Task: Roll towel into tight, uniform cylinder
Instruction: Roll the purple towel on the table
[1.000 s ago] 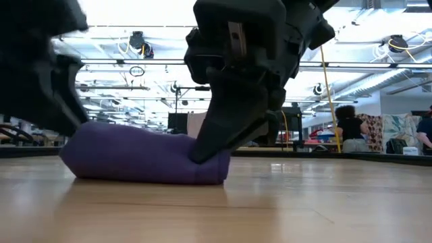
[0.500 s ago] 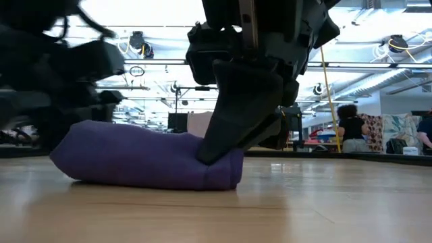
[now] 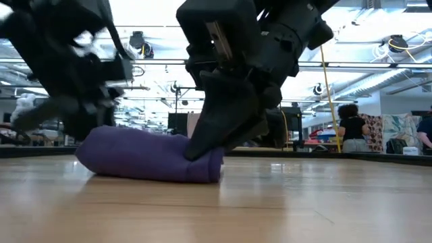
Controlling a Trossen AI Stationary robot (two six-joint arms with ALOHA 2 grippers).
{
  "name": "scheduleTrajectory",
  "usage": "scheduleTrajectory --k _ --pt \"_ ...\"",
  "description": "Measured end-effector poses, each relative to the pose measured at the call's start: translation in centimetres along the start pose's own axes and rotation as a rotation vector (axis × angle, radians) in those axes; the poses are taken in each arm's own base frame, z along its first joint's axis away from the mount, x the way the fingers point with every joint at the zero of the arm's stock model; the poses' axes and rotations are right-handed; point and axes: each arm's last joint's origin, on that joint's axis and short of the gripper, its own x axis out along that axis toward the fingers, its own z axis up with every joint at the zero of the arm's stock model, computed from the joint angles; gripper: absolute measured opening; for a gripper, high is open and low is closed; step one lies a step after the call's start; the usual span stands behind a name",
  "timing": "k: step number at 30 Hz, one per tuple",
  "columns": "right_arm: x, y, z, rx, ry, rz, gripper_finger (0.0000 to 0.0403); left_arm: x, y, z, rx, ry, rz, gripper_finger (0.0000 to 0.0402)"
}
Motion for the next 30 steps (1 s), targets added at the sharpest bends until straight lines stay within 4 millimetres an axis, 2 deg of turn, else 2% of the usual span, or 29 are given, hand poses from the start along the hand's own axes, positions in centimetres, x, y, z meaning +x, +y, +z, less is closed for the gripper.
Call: scheduleTrajectory --k 4,7,10,13,16,21,26,30 --pt "-0.1 -0.7 0.7 0.078 0.049 0.036 0.0029 -3.2 -0.2 -0.3 -0.134 -0.027 -0.054 0.0080" --pt "-0.1 -1.2 1.1 0.126 0.063 0.038 0.0029 -5.3 -2.6 0.6 -0.092 -0.204 -0.168 0.0080" --pt "-0.2 -1.4 1.4 0.132 0.063 0.037 0.0029 -6.6 -5.3 1.0 0.043 -0.376 -0.198 0.0080" --pt "-0.2 -1.6 1.6 0.127 0.064 0.039 0.0029 -6.3 -7.4 0.4 0.195 -0.438 -0.107 0.0083" --pt "-0.2 -1.6 1.6 0.127 0.064 0.039 0.0029 -4.7 -8.8 -0.7 0.282 -0.401 -0.040 0.0103" --pt "-0.2 -1.6 1.6 0.120 0.060 0.035 0.0029 -2.5 -9.8 -1.3 0.343 -0.387 0.043 0.0162" --pt "-0.2 -1.6 1.6 0.112 0.056 0.033 0.0029 -2.4 -10.3 -0.7 0.396 -0.467 0.111 0.0205" --pt "-0.2 -1.6 1.6 0.111 0.056 0.033 0.0029 -2.5 -10.4 -0.6 0.420 -0.475 0.118 0.0212"
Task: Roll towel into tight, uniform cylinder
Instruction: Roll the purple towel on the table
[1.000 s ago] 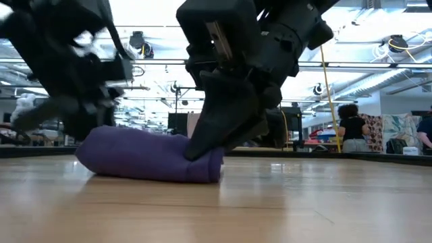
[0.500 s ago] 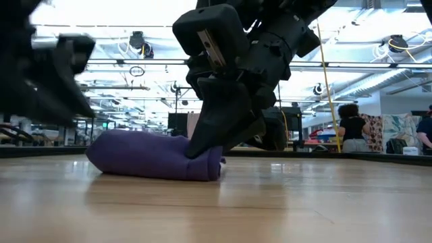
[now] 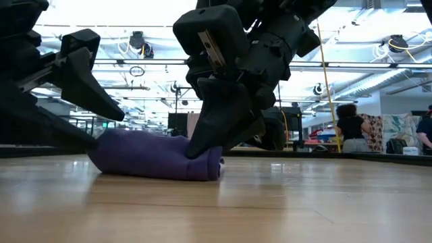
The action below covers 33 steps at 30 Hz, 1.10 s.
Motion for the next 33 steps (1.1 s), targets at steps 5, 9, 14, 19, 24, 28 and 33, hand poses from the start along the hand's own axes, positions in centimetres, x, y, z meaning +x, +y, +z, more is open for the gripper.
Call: scheduleTrajectory --k 5,9,14,19,24,28,33 --pt "0.0 0.0 0.0 0.009 0.000 0.000 0.0029 0.5 0.4 -0.1 -0.004 0.013 -0.008 0.0212" --pt "0.0 0.0 0.0 0.018 0.000 0.000 0.0029 1.6 1.4 -0.6 -0.046 0.051 -0.061 0.0212" --pt "0.0 0.0 0.1 0.016 -0.016 -0.010 0.0031 2.8 2.4 -1.5 -0.125 0.121 -0.140 0.0198" --pt "-0.1 0.3 0.0 -0.057 -0.048 -0.039 0.0065 3.0 2.7 -2.4 -0.180 0.215 -0.123 0.0104" --pt "-1.2 1.3 0.2 -0.270 -0.070 -0.076 0.0134 2.8 2.6 -2.6 -0.164 0.229 -0.117 0.0019" --pt "-3.5 2.7 -0.6 -0.482 -0.093 -0.175 0.0186 2.5 2.3 -2.6 -0.162 0.225 -0.112 0.0020" --pt "-3.6 4.8 -3.7 -0.723 -0.196 -0.327 0.0219 1.9 2.2 -2.3 -0.258 0.216 -0.114 0.0015"
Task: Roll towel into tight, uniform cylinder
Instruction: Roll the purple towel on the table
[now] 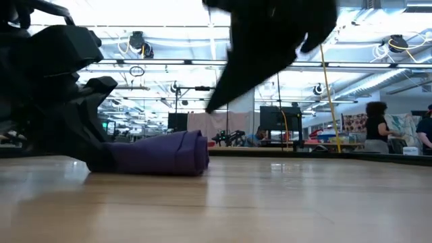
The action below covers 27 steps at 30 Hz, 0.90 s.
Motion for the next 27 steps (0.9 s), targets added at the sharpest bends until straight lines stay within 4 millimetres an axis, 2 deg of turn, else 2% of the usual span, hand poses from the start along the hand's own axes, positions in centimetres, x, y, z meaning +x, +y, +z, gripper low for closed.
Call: scheduleTrajectory --k 3,5,9,15,23,27 --pt "0.4 2.5 -0.2 -0.136 -0.112 -0.027 0.0221 -0.3 0.0 0.1 -0.070 -0.009 -0.015 0.0015" --pt "1.6 3.9 -0.7 -0.229 -0.153 -0.047 0.0219 -0.3 -0.1 0.2 -0.092 -0.009 -0.031 0.0015" --pt "3.4 4.9 -1.4 -0.282 -0.207 -0.122 0.0210 -0.3 -0.2 0.3 -0.136 -0.009 -0.071 0.0014" --pt "5.0 4.1 -2.0 -0.265 -0.181 -0.222 0.0203 -0.4 -0.3 0.4 -0.221 0.001 -0.129 0.0014" --pt "5.7 1.9 -1.3 -0.189 -0.142 -0.169 0.0191 -0.7 -0.2 0.6 -0.211 0.002 -0.160 0.0014" --pt "6.7 0.5 -1.1 -0.126 -0.097 -0.084 0.0171 -1.0 0.0 0.7 -0.184 -0.005 -0.170 0.0022"
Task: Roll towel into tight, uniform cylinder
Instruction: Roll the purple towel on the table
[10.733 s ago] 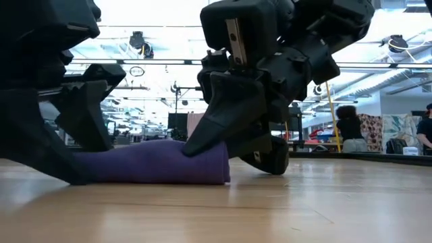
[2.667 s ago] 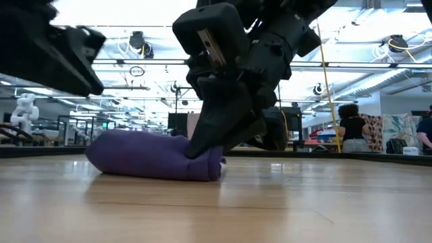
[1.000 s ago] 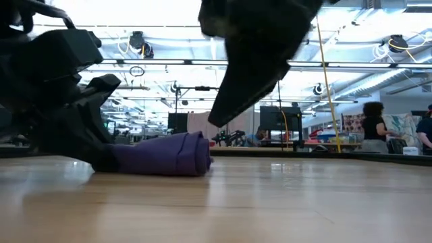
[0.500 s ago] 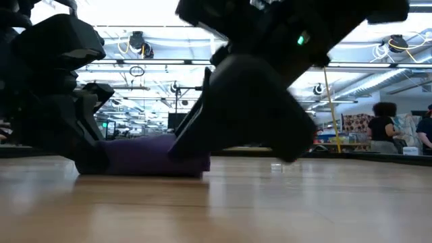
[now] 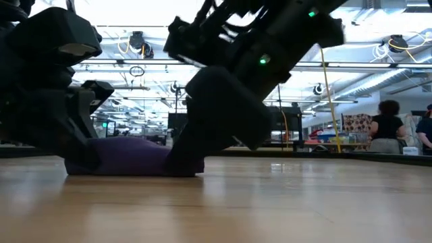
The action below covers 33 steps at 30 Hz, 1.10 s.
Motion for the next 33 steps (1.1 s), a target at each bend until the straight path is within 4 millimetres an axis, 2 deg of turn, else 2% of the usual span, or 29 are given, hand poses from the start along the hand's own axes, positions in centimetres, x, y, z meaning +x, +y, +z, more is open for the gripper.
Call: scheduleTrajectory --k 6,10,13,19,23,27,33 --pt "0.9 -1.0 -0.2 0.092 0.055 0.102 0.0105 -0.1 0.2 -0.2 -0.009 0.005 0.061 0.0060" --pt "0.5 -1.3 0.0 0.165 0.075 0.139 0.0058 -0.7 0.4 -0.1 -0.012 0.004 0.091 0.0082" --pt "0.0 -1.3 0.2 0.232 0.090 0.189 0.0037 -1.9 0.6 0.4 -0.014 -0.032 0.110 0.0102" --pt "0.1 -1.8 0.2 0.378 0.149 0.303 0.0041 -5.2 0.6 2.2 -0.045 -0.190 0.116 0.0136" --pt "0.5 -3.0 0.3 0.486 0.201 0.394 0.0043 -6.2 -0.2 2.6 -0.017 -0.247 0.078 0.0141" --pt "1.1 -4.7 0.4 0.579 0.243 0.491 0.0043 -5.4 -1.0 2.0 0.019 -0.237 0.088 0.0142" --pt "1.6 -6.4 0.4 0.615 0.259 0.548 0.0043 -2.9 -2.1 0.7 0.109 -0.196 0.133 0.0142"
